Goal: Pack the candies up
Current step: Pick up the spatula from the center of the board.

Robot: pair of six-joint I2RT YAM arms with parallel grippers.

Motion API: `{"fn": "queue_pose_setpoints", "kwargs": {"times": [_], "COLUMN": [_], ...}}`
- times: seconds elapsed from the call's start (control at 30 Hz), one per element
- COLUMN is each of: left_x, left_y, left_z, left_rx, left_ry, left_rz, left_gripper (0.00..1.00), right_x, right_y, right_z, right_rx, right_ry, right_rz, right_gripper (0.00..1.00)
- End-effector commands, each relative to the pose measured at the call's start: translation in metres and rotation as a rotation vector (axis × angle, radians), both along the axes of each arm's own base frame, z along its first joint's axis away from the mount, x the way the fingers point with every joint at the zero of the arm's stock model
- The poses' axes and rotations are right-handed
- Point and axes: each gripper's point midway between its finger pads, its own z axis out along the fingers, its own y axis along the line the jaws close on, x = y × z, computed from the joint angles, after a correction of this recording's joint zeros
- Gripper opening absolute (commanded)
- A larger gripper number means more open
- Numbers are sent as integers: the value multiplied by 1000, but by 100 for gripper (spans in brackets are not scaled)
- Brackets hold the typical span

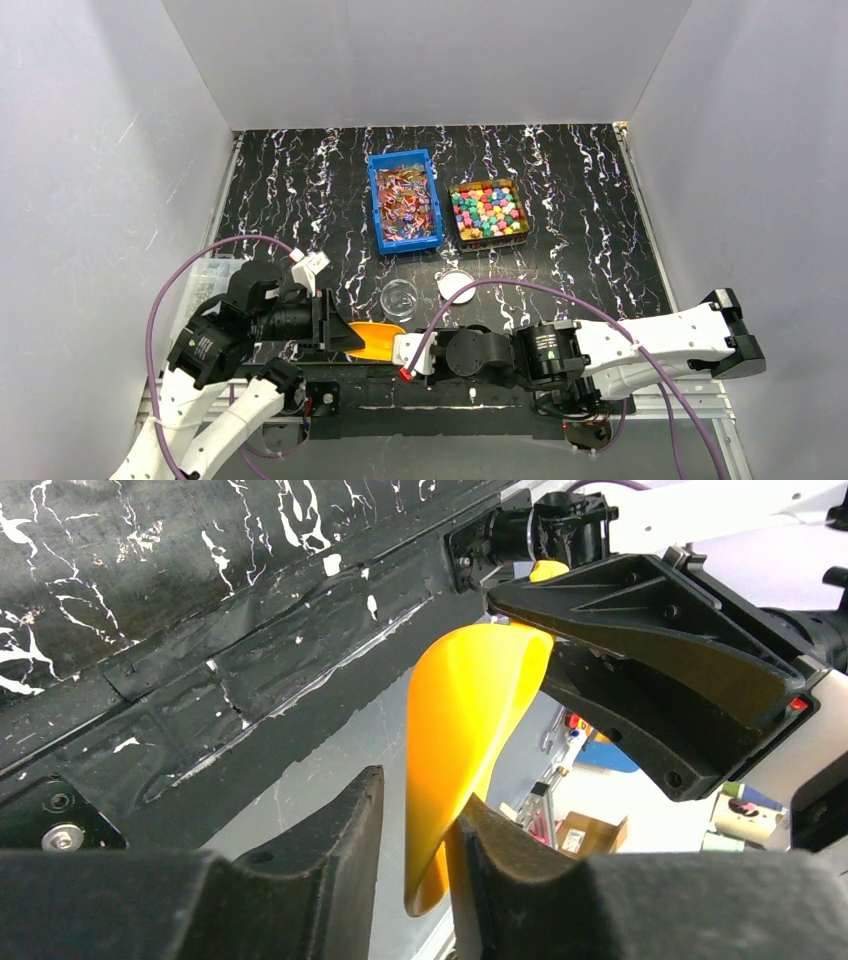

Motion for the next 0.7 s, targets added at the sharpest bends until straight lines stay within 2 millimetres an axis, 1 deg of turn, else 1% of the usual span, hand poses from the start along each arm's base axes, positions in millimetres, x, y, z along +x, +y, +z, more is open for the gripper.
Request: {"fn": "queue_pose_setpoints", "kwargs": {"times": [0.0,0.1,0.13,0.2,0.3,0.43,0.57,0.67], "left_x": [-5,-5,-5,-5,-7,-11,-15,-16], "left_y": [0,0,0,0,-2,-6,-8,-10], "left_z": [6,4,5,6,9,18,22,24], "left_rx": [-6,-2,-3,-4,-23,-68,-89,-106], "left_ry": [-5,1,1,-2,-1,7,13,17], "left_rz": [-32,-32,-32,-31,-40,-60,-80,-93], "left_gripper": [21,0,0,0,0,0,0,0], "right_x": [-4,-3,-3,-3,-6,-13,-21,-26], "right_y": [13,12,12,11,9,7,4,4], "right_z": [33,33,34,36,41,50,60,63], "right_rx": [98,95,96,99,120,166,213,228], "right_ry": [21,20,22,23,33,41,47,45], "right_rz": [-12,-15,-15,-14,3,63,125,164], "right_gripper": [1,1,1,7,28,47,58,62]}}
